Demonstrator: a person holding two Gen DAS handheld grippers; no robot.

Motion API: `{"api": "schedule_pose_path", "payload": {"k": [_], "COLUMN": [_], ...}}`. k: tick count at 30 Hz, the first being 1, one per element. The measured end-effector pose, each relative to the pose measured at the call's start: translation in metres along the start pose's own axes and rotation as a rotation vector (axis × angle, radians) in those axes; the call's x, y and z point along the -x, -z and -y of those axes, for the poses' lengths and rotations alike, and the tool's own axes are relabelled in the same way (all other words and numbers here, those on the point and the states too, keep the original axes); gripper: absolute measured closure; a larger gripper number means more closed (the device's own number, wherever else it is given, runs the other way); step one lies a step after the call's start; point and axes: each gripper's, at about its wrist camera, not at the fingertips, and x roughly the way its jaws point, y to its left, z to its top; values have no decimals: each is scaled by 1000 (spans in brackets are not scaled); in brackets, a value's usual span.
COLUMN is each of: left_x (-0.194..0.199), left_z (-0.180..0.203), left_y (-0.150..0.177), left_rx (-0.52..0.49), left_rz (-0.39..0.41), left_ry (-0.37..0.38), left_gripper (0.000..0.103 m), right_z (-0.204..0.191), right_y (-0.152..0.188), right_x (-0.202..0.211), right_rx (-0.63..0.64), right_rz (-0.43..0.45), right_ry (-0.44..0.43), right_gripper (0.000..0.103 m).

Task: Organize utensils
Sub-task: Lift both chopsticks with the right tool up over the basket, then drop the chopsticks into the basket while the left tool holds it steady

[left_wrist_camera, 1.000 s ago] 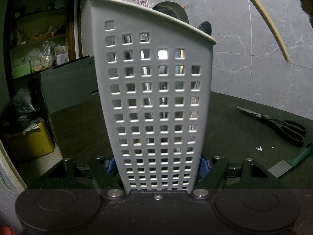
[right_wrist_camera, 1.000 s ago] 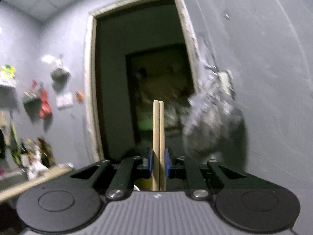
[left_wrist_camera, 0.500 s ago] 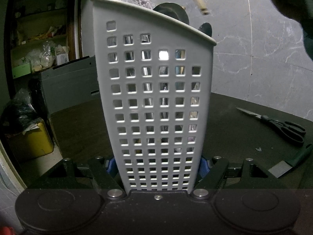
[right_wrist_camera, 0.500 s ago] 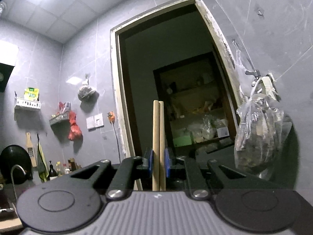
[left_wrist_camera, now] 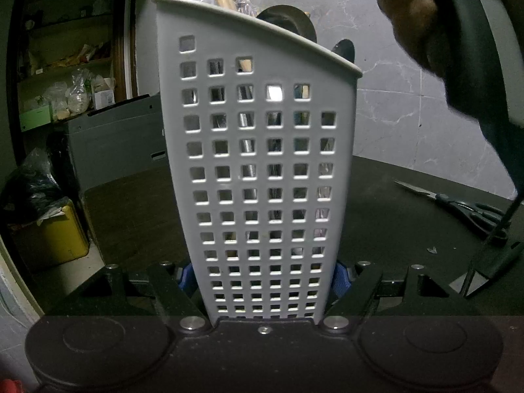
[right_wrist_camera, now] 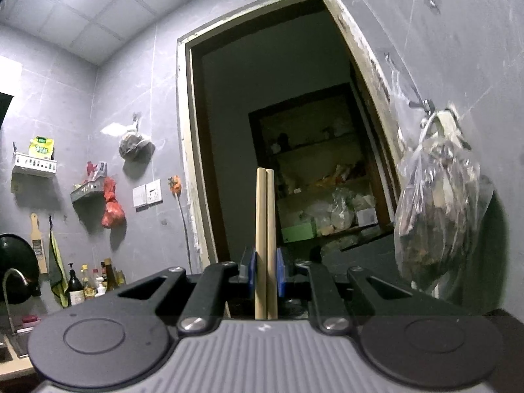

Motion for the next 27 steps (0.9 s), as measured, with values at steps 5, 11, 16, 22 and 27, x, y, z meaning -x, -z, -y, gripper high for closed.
{"api": "schedule_pose_path", "payload": {"k": [5,11,16,22,27], "left_x": [0,0,0,0,0], "left_z": [-1,-1,1,4,4], "left_y": [0,0,0,0,0], "left_rx": [2,0,-3,-7,-7], "left_rz": [1,0,-1,-3,-2], "left_ry": [2,0,-3,-6,-5], "left_gripper": [26,26,26,26,26], "right_z": [-1,-6,-9,-9,-5], "right_y": [19,31,37,40,27], "right_x": [8,25,41,55,85], "right_rx": [42,97,122,126,88], "right_rz": [-70,-168,-214,-266,-212], "right_ry": [-6,11,17,21,30], "right_gripper": [88,89,90,74,17]}}
